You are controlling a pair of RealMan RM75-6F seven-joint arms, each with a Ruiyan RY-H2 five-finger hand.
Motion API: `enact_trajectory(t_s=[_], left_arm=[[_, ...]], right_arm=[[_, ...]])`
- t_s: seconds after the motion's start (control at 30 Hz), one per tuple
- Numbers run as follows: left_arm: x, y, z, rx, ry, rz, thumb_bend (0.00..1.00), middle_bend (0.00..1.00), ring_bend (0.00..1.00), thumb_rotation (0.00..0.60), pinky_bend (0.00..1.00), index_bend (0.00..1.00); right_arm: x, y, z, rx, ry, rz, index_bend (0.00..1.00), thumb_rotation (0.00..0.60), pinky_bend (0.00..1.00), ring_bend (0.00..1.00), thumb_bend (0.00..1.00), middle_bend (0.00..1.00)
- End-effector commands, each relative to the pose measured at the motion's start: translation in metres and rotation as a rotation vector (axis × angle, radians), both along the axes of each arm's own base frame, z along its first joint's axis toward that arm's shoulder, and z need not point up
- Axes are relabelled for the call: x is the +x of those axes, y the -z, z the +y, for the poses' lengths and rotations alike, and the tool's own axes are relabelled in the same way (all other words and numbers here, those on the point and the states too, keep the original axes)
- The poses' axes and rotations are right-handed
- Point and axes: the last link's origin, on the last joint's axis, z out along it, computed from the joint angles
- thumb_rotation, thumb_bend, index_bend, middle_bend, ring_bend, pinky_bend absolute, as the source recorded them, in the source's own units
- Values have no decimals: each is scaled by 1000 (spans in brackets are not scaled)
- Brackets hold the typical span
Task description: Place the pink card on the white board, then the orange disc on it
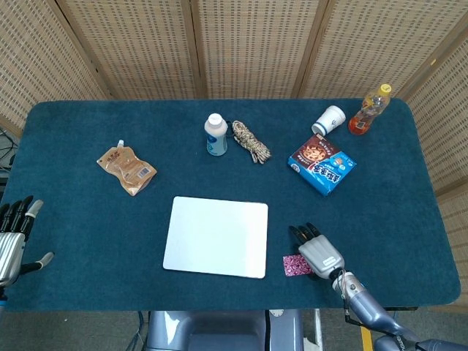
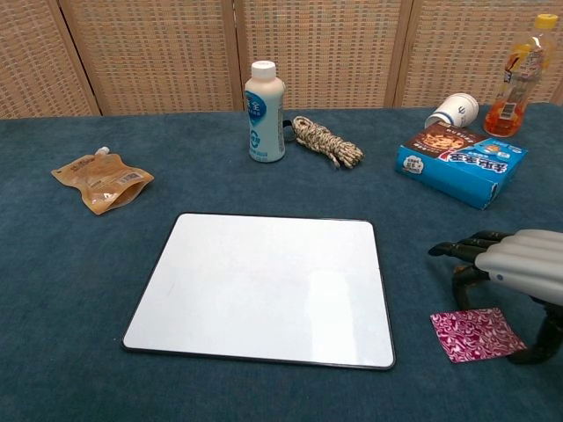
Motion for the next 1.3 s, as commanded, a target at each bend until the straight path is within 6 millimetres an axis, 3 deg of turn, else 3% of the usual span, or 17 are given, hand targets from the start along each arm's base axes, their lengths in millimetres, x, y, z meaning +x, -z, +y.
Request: enact_trajectory(t_s=[0.03, 0.3, 0.43, 0.8, 1.0, 1.2, 1.27, 1.3], left_arm=[[0, 0, 0, -1, -1, 1, 0, 0, 0, 600, 0, 0], [-1, 1, 1, -5, -5, 4, 0, 0, 0, 600, 0, 0], [-1, 1, 1, -7, -7, 4, 0, 0, 0, 600, 0, 0], [-5, -1, 7, -8, -36, -7, 0, 0, 0, 600, 0, 0], [-9, -1, 13, -14, -58, -12, 0, 0, 0, 600, 0, 0], [-11, -2, 15, -18, -71, -22, 0, 0, 0, 600, 0, 0], [-11, -3, 15, -18, -71, -25, 0, 0, 0, 600, 0, 0], [-11, -3, 16, -20, -73, -26, 0, 0, 0, 600, 0, 0]], right_arm=[[1, 1, 0, -1, -2, -2, 490, 600, 0, 0, 259, 0], [6, 1, 3, -4, -2, -41, 502, 600, 0, 0, 260, 0], [18, -4, -2, -15, 0, -92, 502, 600, 0, 0, 260, 0], [84, -18, -39, -43, -14, -234, 502, 600, 0, 0, 260, 0], [120, 3, -58, -18, 6, -257, 502, 600, 0, 0, 260, 0], [139, 34, -65, -11, 34, -221, 491, 600, 0, 0, 259, 0], [145, 41, -67, -18, 49, -220, 402, 600, 0, 0, 229, 0], [148, 46, -68, -25, 60, -215, 292, 600, 0, 0, 179, 0]])
